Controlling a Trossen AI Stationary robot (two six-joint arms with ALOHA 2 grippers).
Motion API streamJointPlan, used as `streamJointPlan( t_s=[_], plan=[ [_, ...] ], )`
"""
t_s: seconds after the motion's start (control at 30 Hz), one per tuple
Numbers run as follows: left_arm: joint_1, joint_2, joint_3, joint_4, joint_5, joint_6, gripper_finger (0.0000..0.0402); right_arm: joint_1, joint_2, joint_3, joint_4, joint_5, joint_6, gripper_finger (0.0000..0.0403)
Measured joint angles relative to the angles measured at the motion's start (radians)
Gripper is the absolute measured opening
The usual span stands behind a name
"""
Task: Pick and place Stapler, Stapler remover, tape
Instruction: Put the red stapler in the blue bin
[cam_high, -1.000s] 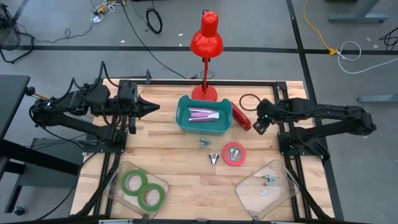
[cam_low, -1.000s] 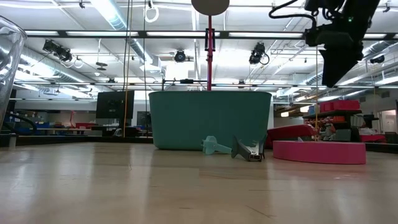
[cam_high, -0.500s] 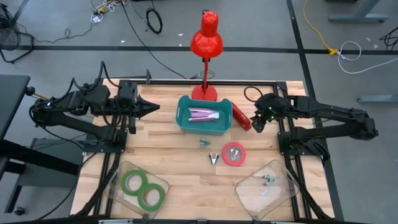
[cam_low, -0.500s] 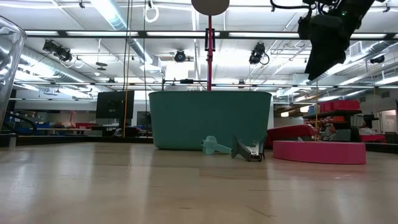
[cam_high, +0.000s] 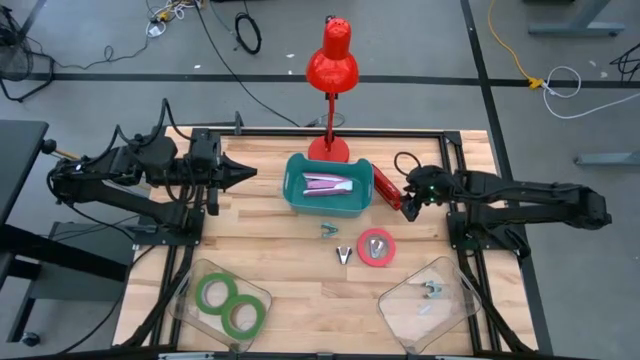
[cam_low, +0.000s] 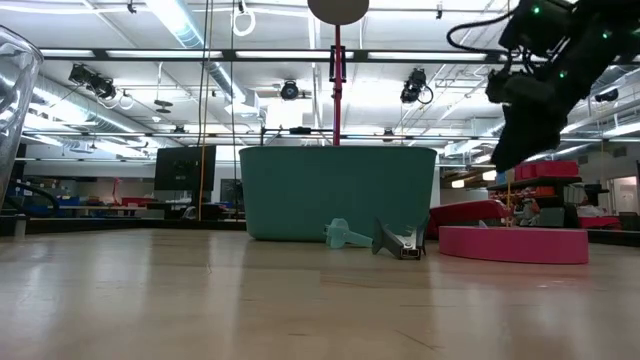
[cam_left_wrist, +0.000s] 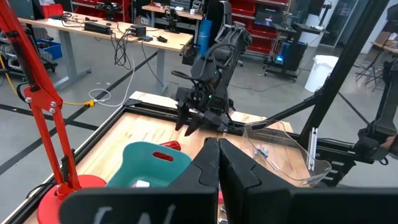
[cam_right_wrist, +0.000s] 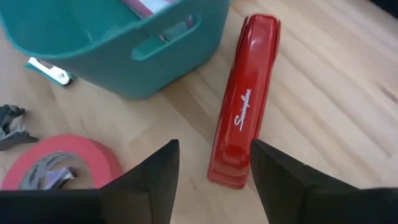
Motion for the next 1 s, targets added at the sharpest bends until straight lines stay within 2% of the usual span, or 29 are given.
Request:
streamJointPlan(
  t_s=[0.3, 0.53, 0.73, 1.0],
  plan=[
    [0.000, 0.000, 0.000, 0.000, -0.016, -0.004, 0.0003, -0.008, 0.017, -0.057, 0.033, 0.002, 0.085, 0.0205],
    [0.000, 0.000, 0.000, 0.000, -0.019, -0.011, 0.0003, -0.049, 0.089, -0.057, 0.053, 0.003, 0.085, 0.0265],
    [0.000, 0.000, 0.000, 0.000, -0.019, -0.024, 0.0003, -0.064, 0.158, -0.057, 0.148, 0.000, 0.063, 0.0316],
    [0.000, 0.000, 0.000, 0.000, -0.036, -0.025, 0.0003, -0.067, 0.268, -0.057, 0.232, -0.019, 0.069, 0.0329]
  ],
)
